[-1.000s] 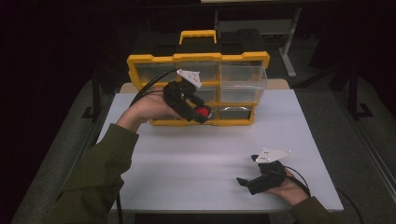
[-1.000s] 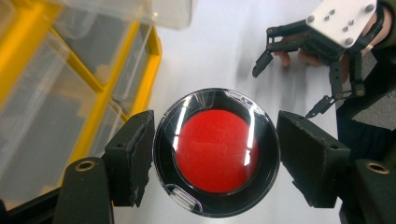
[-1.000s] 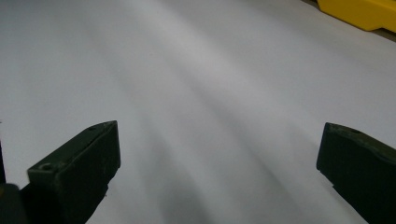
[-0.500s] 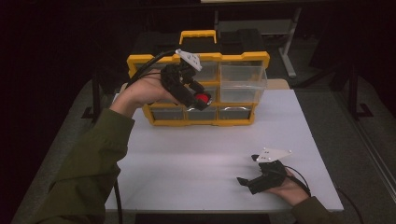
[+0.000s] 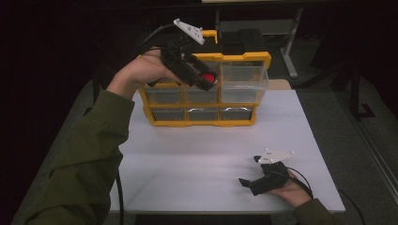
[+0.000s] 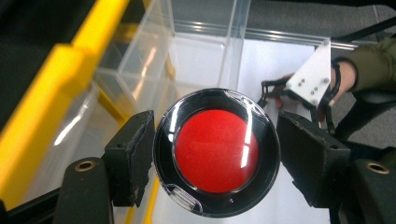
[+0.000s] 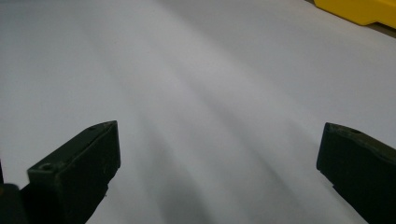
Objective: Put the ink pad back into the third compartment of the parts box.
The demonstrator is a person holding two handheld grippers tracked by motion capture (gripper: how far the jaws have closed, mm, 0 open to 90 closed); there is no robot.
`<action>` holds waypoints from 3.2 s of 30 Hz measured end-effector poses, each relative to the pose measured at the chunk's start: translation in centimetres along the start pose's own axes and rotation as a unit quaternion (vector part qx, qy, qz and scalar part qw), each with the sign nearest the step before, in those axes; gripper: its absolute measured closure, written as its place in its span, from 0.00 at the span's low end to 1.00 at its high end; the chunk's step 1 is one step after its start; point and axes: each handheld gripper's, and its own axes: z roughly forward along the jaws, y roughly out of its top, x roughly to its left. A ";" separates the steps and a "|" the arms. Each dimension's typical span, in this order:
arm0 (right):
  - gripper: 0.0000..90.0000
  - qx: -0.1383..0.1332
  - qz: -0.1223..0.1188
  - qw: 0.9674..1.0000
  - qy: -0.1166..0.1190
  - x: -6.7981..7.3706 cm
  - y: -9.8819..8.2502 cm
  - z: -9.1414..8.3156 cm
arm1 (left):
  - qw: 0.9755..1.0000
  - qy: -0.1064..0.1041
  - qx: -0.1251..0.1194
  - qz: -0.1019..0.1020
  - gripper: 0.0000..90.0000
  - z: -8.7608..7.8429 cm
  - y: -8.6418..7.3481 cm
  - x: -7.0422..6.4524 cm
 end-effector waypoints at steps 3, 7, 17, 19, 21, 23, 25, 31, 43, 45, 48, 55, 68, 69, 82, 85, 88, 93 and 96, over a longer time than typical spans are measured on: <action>0.00 0.000 0.000 1.000 0.000 0.0 0.0 0.0 | 1.000 0.001 -0.005 -0.002 0.33 0.1 0.8 0.4; 0.00 0.000 0.000 1.000 0.002 0.0 0.0 0.0 | 1.000 -0.001 -0.020 -0.003 0.33 0.3 2.0 0.9; 0.00 -0.001 -0.003 1.000 0.004 0.1 0.0 0.0 | 1.000 -0.002 -0.030 0.009 0.33 2.5 4.8 1.2; 0.00 -0.001 -0.002 1.000 0.004 0.1 0.0 0.0 | 0.999 -0.002 -0.032 0.010 0.33 3.0 5.2 1.3; 0.00 -0.003 -0.003 1.000 0.004 0.0 0.0 0.0 | 0.999 0.001 -0.030 0.011 0.33 3.6 5.6 1.4; 0.00 -0.003 -0.003 1.000 0.005 0.1 0.0 -0.1 | 1.000 0.004 -0.029 0.010 0.33 4.1 5.8 1.6; 0.00 -0.004 -0.004 1.000 0.006 0.1 0.0 -0.1 | 1.000 0.000 -0.023 0.009 0.33 4.8 5.8 1.7; 0.00 -0.006 -0.003 1.000 0.007 0.1 0.0 -0.2 | 1.000 0.003 -0.014 0.008 0.32 5.8 5.5 2.0; 0.00 -0.005 -0.001 1.000 0.005 0.0 0.0 -0.2 | 0.999 0.020 -0.047 -0.008 0.23 2.7 2.3 1.4; 0.00 -0.004 -0.002 1.000 0.005 0.0 0.0 -0.2 | 0.998 0.025 -0.054 -0.010 0.22 2.0 1.6 1.1; 0.00 -0.003 0.000 1.000 0.003 0.0 0.0 -0.2 | 0.998 0.027 -0.059 -0.013 0.21 1.2 0.5 0.7; 0.00 -0.001 0.000 1.000 0.001 0.0 0.0 -0.1 | 0.997 0.037 -0.063 -0.026 0.18 0.3 -2.4 -0.2; 0.00 0.001 -0.001 1.000 0.001 0.0 0.0 0.0 | 0.993 0.062 -0.084 -0.051 0.14 0.5 -8.5 -2.1; 0.00 0.002 0.000 1.000 0.001 0.0 0.0 0.0 | 0.993 0.064 -0.084 -0.053 0.14 0.6 -9.2 -2.3; 0.00 0.004 0.000 1.000 0.001 0.0 0.0 0.1 | 0.990 0.088 -0.088 -0.070 0.10 2.3 -15.4 -4.5; 0.00 0.004 0.000 1.000 0.001 0.0 0.0 0.1 | 0.988 0.100 -0.091 -0.073 0.10 2.7 -17.0 -5.0; 0.00 0.005 -0.001 1.000 0.000 0.0 0.0 0.1 | 0.987 0.101 -0.098 -0.084 0.09 3.2 -18.7 -5.6; 0.00 0.006 -0.001 1.000 0.000 0.0 0.0 0.2 | 0.984 0.114 -0.098 -0.100 0.06 4.1 -21.3 -6.5; 0.00 0.005 -0.002 1.000 0.000 0.0 0.0 0.2 | 0.983 0.119 -0.096 -0.102 0.03 4.7 -22.7 -7.1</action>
